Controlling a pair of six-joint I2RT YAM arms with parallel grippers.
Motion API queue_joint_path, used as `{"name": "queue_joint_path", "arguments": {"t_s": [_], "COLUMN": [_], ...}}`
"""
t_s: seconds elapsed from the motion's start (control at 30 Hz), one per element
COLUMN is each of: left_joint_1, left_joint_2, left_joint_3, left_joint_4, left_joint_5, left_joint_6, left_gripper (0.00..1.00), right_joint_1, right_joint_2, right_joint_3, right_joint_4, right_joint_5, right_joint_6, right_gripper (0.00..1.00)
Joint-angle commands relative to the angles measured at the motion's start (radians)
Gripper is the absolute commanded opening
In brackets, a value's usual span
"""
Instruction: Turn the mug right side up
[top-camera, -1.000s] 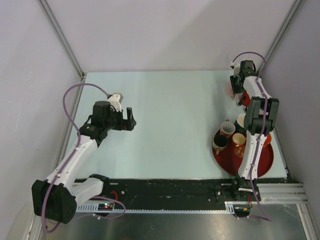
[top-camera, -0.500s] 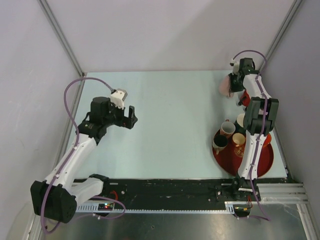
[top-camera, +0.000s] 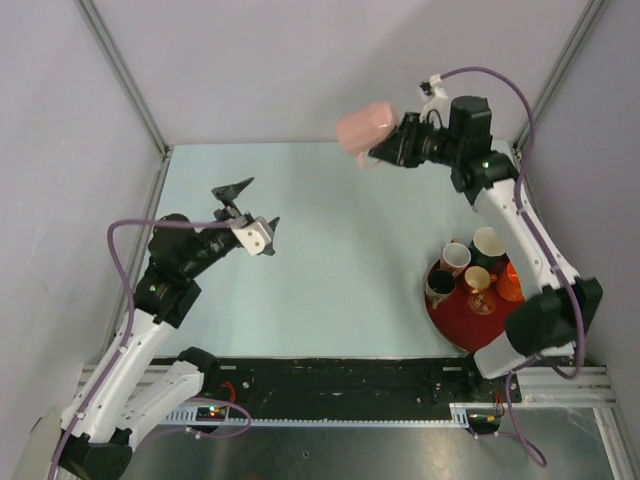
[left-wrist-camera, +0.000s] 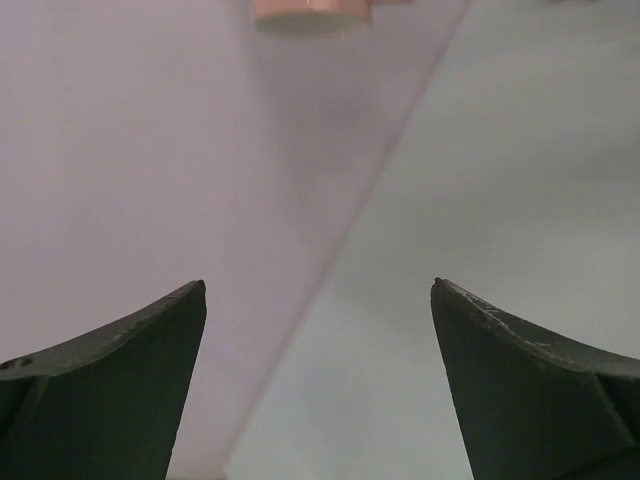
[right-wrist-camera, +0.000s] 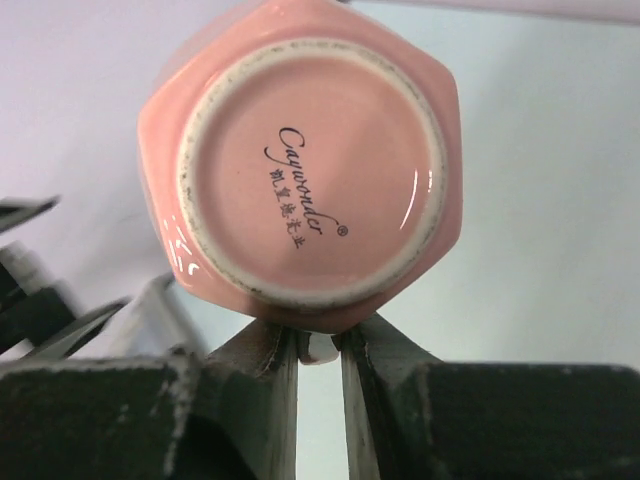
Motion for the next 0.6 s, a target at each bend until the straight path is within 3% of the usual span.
{"name": "queue_joint_path", "arguments": {"t_s": [0.0, 0.33, 0.57], "left_joint_1": [-0.039, -0.132, -0.169], "left_joint_2": [-0.042, -0.077, -0.041], "left_joint_3": [0.003, 0.076, 0.125], "left_joint_4": [0.224, 0.238, 0.237], "left_joint_5": [0.051, 0.228, 0.191], "left_joint_6": [0.202, 0.101, 0.128], "left_gripper": [0.97, 0.99, 0.84], "right_joint_1": [0.115, 0.415, 0.555], "right_joint_2": [-0.172, -0.412, -0.433], "right_joint_3": [-0.097, -0.233, -0.235], "right_joint_4": [0.175, 0.161, 0.132], "right_joint_5": [-0.14, -0.01, 0.068], "right_joint_6": [0.242, 0.323, 0.312], "right_gripper": [0.0, 0.0, 0.0]}}
